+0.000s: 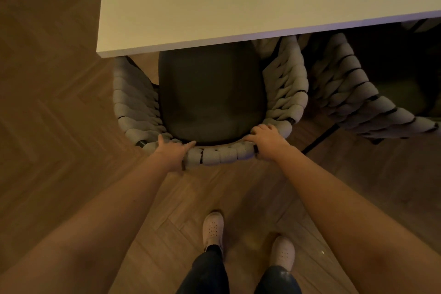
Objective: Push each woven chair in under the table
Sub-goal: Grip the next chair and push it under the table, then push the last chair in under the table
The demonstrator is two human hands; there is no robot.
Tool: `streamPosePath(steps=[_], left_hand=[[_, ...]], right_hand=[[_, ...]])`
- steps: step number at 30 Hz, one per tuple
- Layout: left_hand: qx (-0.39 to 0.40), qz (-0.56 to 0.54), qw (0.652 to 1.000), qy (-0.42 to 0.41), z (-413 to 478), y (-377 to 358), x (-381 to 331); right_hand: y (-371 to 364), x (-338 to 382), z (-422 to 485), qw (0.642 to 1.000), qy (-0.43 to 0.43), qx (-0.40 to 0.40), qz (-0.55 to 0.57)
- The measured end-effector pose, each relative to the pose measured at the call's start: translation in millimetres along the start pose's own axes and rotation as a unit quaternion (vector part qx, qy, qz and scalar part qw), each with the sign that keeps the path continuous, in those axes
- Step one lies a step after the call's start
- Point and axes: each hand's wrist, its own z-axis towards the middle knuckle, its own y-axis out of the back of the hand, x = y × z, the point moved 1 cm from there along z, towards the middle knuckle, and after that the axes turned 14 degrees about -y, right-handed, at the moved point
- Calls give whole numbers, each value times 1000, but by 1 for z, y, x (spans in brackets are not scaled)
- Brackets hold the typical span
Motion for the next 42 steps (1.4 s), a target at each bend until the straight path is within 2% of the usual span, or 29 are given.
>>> streamPosePath(steps=[3,6,8,11,16,19,24,29,31,34,38,42], left_hand=[[-70,-81,994,-38,13,20,-43],[-163,-62,980,-91,37,53,-109],[-224,-42,968,-108,59,80,-161],[-257,-29,960,-107,87,113,-224],[-267,-14,957,-113,149,169,-364],[-264,-9,955,-132,182,196,-422],[-231,10,962,-147,233,242,-489],[-141,20,978,-155,282,273,-527],[-112,16,980,-165,299,282,-543],[-108,-22,981,-158,317,287,-571],[-135,-50,985,-97,337,289,-598],[-155,-55,985,-51,342,288,-604]], right_hand=[[-2,-35,-18,995,38,-46,74],[-13,-96,-51,986,-5,-121,116],[-26,-153,-76,983,-48,-122,128],[-41,-228,-101,982,-83,-101,134],[-62,-377,-153,981,-137,-82,110],[-70,-444,-165,979,-156,-76,106],[-80,-535,-164,975,-202,-40,81],[-95,-611,-148,975,-222,19,21],[-98,-637,-139,977,-209,32,-2],[-95,-669,-129,981,-184,42,-51],[-89,-710,-114,982,-130,39,-130],[-92,-720,-108,989,-67,17,-131]])
